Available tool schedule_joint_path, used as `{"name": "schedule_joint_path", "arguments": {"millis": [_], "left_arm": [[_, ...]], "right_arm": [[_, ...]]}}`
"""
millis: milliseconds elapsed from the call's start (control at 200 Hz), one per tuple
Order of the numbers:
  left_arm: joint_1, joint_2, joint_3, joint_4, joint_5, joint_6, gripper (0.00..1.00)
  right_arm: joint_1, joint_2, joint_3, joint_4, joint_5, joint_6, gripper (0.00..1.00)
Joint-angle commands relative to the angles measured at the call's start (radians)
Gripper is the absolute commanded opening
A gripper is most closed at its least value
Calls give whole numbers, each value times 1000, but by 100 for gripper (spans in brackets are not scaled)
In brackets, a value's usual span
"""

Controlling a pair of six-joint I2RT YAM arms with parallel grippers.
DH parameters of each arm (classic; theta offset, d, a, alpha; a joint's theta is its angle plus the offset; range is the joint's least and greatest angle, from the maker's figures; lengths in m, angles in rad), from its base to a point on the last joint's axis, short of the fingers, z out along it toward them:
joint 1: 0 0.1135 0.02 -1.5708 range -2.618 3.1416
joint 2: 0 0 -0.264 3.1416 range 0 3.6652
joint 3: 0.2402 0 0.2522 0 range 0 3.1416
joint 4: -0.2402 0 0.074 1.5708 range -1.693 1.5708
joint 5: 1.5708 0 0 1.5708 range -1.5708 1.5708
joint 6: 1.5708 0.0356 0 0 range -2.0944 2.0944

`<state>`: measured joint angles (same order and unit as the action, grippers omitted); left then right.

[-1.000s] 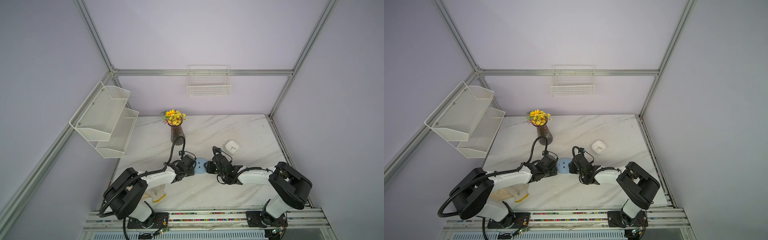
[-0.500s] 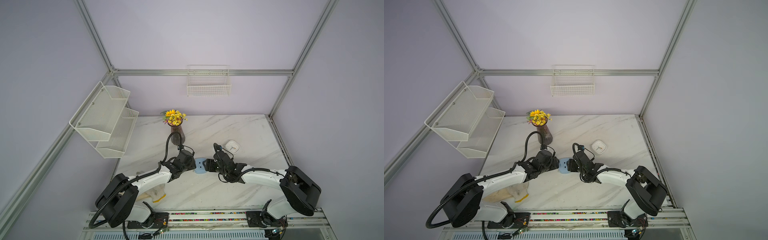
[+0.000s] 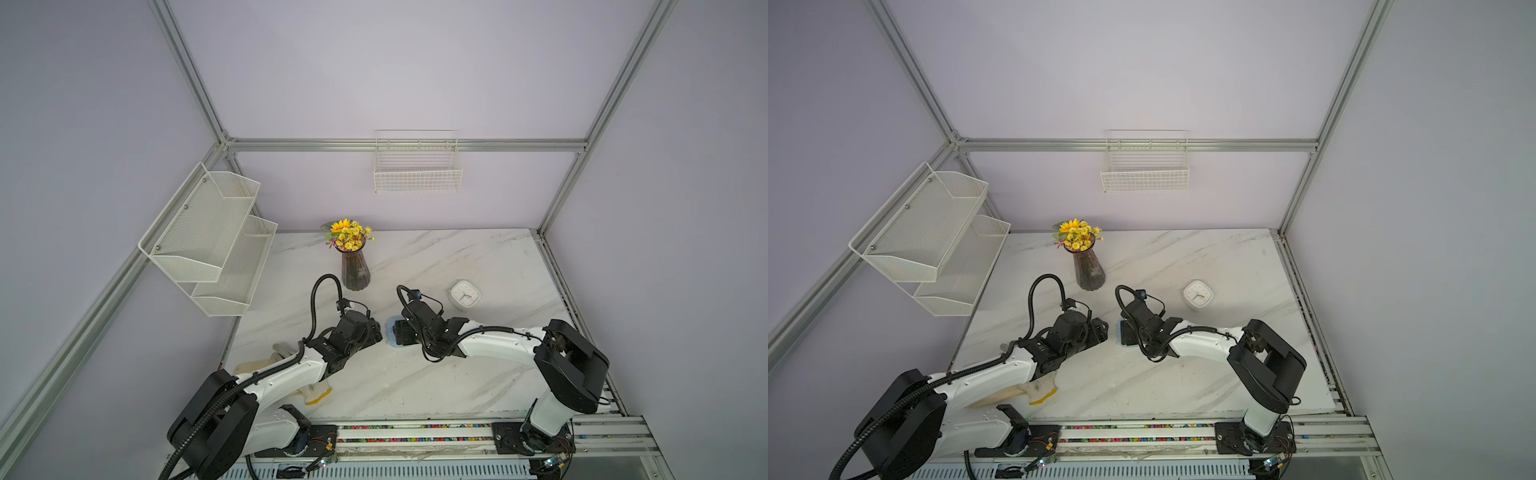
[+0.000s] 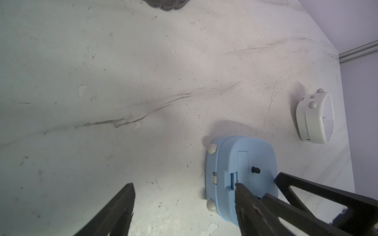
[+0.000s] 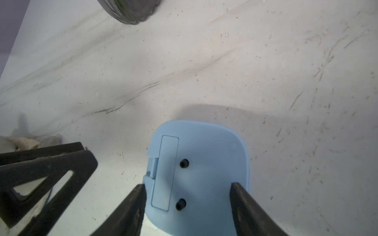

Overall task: Insert the battery into the alarm
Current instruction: Install the cover on the alarm, then adjust the alarm at the center of the board.

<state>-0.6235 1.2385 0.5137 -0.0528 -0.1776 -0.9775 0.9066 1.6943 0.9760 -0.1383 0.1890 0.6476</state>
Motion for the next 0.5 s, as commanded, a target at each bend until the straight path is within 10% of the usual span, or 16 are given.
{"name": "schedule_joint_path", "arguments": {"millis": [0,495], "left_arm": [[5,-2,7,67,14,-37,79],[6,44,0,120,66,-37,82]], "right_arm": [[8,17,12,-71,53,-6,68],[18,25,9,-112,91,16,69]]}}
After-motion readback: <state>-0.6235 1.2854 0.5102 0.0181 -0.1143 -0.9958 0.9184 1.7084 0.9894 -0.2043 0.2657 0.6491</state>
